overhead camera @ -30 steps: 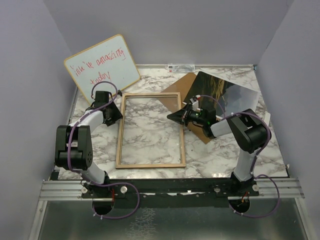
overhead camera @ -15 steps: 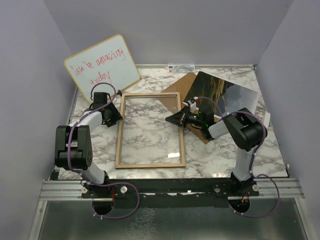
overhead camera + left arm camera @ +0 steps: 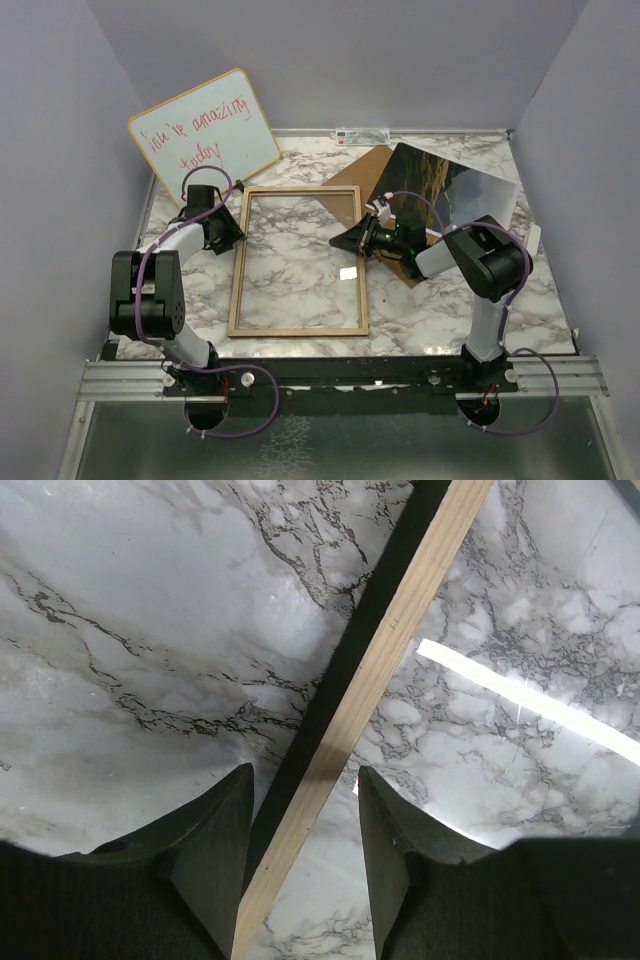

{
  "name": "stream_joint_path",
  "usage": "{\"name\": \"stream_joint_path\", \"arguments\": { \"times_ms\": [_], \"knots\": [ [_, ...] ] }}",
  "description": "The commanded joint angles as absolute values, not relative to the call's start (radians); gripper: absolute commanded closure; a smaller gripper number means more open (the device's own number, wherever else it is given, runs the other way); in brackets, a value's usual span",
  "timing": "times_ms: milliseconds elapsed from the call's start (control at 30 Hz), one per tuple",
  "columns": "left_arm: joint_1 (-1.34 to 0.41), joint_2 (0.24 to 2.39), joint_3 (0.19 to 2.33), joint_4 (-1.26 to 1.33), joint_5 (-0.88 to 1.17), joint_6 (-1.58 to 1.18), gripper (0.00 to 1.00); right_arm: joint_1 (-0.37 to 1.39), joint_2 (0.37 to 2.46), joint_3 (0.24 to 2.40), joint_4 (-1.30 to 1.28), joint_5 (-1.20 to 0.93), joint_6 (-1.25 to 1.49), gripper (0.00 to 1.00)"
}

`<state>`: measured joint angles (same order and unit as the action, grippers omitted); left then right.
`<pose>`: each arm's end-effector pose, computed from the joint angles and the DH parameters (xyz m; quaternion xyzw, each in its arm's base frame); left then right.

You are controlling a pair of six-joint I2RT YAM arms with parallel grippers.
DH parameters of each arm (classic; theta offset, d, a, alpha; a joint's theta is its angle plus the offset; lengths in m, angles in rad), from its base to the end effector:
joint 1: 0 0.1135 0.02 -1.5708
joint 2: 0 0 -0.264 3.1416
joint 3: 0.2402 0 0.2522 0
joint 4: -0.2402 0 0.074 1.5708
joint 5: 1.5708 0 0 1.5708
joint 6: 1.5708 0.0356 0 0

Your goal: Put the photo into the frame

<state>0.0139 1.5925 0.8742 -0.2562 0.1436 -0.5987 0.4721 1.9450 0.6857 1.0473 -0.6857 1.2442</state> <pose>0.3110 -0.0008 0.1710 -0.2674 0.9154 -0.1501 0.2608 0.2997 0.1783 0.1231 0.0802 0.7583 0.6187 0.1890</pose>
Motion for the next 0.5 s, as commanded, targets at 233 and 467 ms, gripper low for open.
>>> {"name": "stream_joint_path", "arguments": {
  "times_ms": [233, 467],
  "knots": [
    [0.023, 1.578, 0.866, -0.259, 0.151, -0.592, 0.52, 0.490, 1.952, 0.744, 0.883, -0.686, 1.122, 0.75],
    [0.029, 1.562, 0.882, -0.286, 0.135, -0.576, 0.46, 0.494, 1.922, 0.774, 0.758, -0.674, 1.072, 0.62]
  ]
}}
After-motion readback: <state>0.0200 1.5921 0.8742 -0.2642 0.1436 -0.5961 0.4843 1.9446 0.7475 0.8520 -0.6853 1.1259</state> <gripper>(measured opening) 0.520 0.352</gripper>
